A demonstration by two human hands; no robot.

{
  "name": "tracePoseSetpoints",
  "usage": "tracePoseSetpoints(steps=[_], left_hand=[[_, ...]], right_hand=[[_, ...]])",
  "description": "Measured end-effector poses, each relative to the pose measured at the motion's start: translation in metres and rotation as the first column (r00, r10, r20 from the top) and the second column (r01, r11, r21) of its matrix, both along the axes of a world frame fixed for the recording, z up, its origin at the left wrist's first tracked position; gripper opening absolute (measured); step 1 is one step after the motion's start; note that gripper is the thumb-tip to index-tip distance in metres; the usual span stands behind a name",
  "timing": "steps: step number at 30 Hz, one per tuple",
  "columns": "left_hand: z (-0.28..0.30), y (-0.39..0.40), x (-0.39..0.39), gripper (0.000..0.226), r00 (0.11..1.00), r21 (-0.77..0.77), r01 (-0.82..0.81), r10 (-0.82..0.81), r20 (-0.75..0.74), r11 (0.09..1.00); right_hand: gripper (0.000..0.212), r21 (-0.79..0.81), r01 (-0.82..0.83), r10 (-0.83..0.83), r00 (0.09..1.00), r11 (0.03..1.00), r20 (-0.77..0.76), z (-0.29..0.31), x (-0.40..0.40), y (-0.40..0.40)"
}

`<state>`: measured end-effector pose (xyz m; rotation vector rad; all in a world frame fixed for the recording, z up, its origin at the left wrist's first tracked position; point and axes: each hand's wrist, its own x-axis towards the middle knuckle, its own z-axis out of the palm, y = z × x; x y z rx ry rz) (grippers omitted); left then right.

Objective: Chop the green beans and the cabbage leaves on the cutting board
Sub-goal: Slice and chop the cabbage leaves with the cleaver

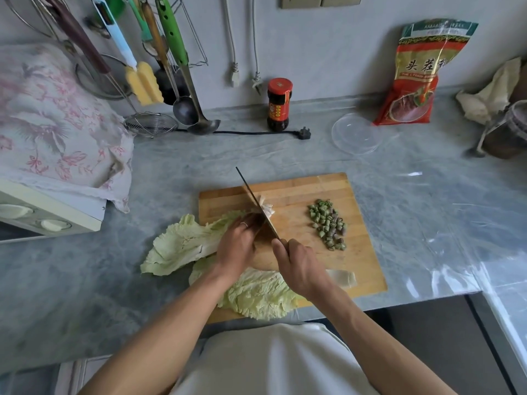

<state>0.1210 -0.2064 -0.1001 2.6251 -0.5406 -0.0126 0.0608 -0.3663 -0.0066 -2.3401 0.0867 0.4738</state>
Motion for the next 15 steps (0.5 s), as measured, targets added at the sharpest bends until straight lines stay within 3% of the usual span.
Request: tracePoseSetpoints(steps=[5,11,15], left_hand=[[0.009,0.0,-0.007,0.066,0.996,-0.012,-0.041,0.042,0.075,0.999],[0.004,-0.001,-0.005,0.036,0.99,-0.165,-0.113,0.125,0.065,0.98],[0.004,-0.004,-0.005,0.028,0.984,-0.173,-0.136,0.153,0.088,0.975]], right_hand=[[0.04,0.067,0.006,-0.007,1.0,0.998,0.011,0.011,0.004,-0.012],[0.043,0.098,-0.005,0.002,1.0,0.995,0.027,0.019,0.002,-0.018],[0.041,0.075,-0.068,0.066,0.997,0.995,0.032,0.026,0.001,-0.015]])
